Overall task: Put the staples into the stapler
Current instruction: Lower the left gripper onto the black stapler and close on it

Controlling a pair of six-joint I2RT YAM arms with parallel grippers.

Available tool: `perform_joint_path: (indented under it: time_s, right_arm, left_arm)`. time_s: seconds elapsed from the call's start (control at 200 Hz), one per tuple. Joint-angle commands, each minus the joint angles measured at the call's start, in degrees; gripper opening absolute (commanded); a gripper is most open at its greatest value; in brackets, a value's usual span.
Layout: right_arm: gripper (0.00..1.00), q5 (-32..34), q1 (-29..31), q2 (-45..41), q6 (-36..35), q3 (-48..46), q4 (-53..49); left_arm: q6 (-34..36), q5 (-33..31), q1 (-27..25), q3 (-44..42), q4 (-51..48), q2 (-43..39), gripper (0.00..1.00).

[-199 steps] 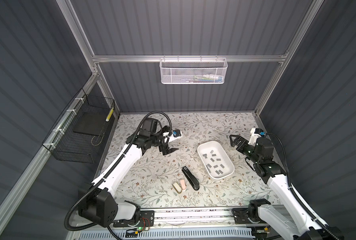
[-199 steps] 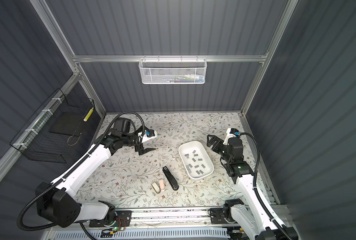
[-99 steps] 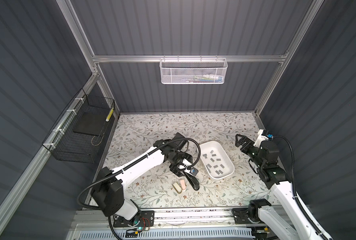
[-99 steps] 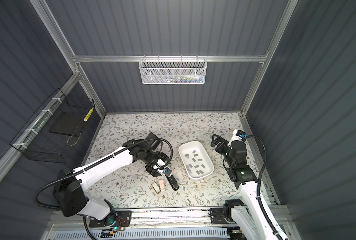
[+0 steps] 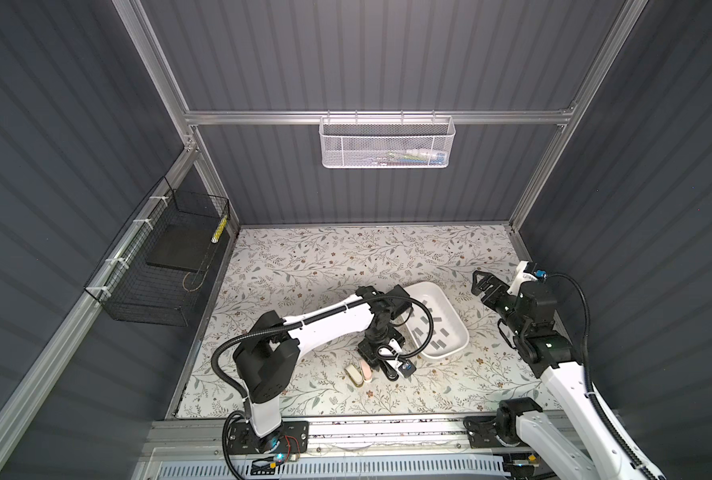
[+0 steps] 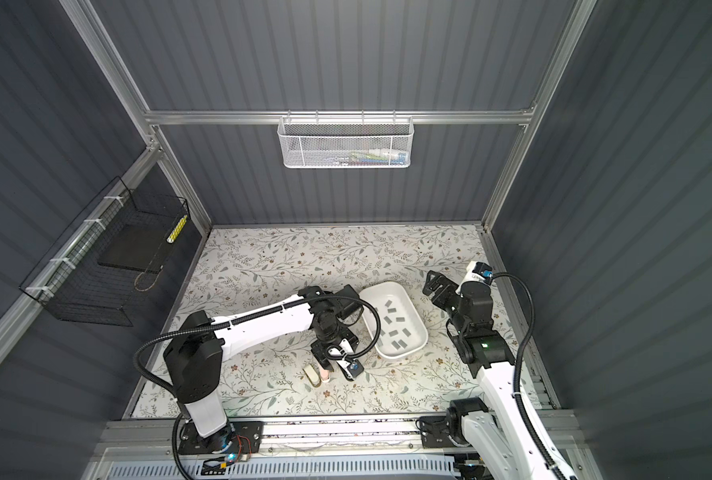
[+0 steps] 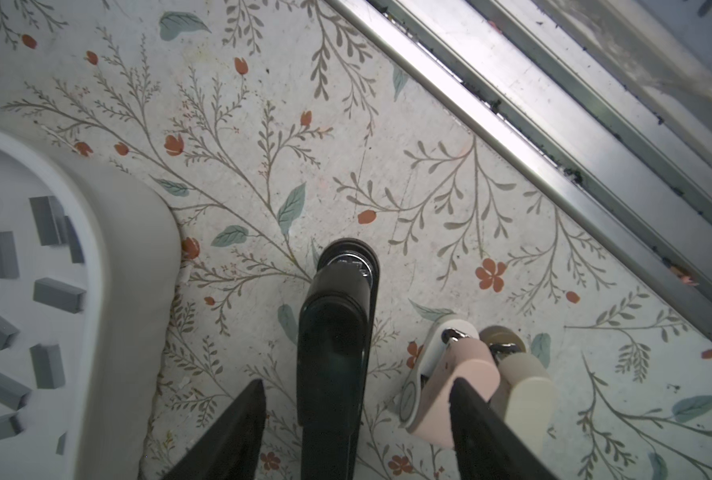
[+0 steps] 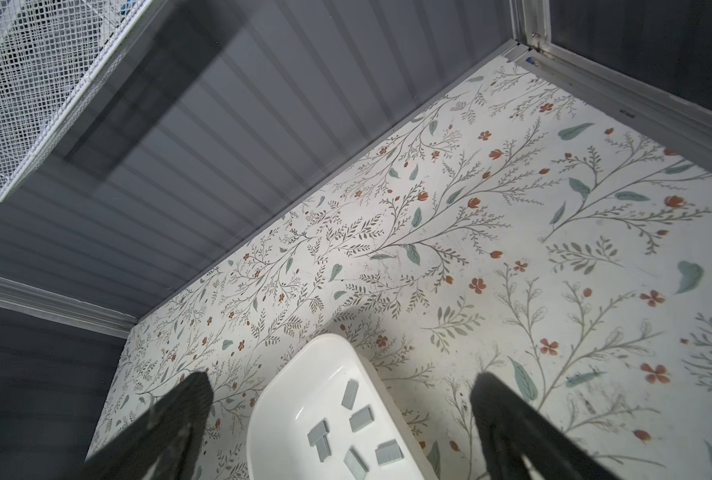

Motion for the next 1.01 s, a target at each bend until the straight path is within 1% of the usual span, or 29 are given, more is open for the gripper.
perform_joint_path:
  time_s: [0.0,0.09,0.25,0.355,0.455,0.51,0.61,0.69,0.75,0.8,0.916,1.001]
  right_arm:
    - [0.99,0.8,0.0,-0.3,0.1,0.6,-0.5]
    - [0.99,0.7,0.0,-0.4,0.1,0.6,-0.4]
    - [0.99,0.3,0.0,-0.3,0.1,0.6,-0.3]
    - [0.99,0.0,0.0,0.0,0.3,0.7,-0.2]
    - [0.99,-0.1,0.0,0.1,0.3,0.8,-0.4]
    - [0.99,-0.1,0.0,0.1,0.4,0.9,-0.5]
    - [0.99,0.1,0.1,0.2,0.4,0.8,-0.5]
    - [0.99,0.2,0.0,0.4,0.3,1.0,-0.5]
    - [0.99,0.4,0.0,0.4,0.3,0.9,-0.7]
    - [0.99,0.7,0.0,0.2,0.3,0.9,-0.8]
    - [0.99,0.9,0.1,0.1,0.2,1.0,-1.1]
    - [0.99,1.3,0.0,-0.1,0.2,0.9,-1.3]
  left_arm:
    - [-1.2,-0.6,-1.3,3.1,-4.2,2.4,0.73]
    - [-2.6,-0.4,-1.7,4.6,-4.7,4.1,0.74]
    - [-3.6,-0.8,-2.0,5.0,-5.0,5.7,0.74]
    - [-3.4,-0.9,-2.5,4.4,-4.8,6.4,0.69]
    - [-3.9,-1.2,-3.2,5.0,-5.5,7.4,0.57]
    - [-4.5,-2.2,-3.5,5.1,-5.4,8.1,0.56]
    - [-5.2,-3.9,-3.9,4.6,-3.9,8.8,0.57]
    - [-5.2,-4.2,-4.0,3.2,-1.4,8.0,0.60]
    - [-4.8,-4.1,-4.0,2.9,-0.9,7.6,0.60]
    - [-4.6,-4.4,-4.0,3.1,-0.9,7.7,0.57]
    - [-4.5,-4.1,-4.1,4.3,-1.9,8.3,0.45]
    - [-4.5,-4.6,-4.1,4.5,-2.1,9.1,0.44]
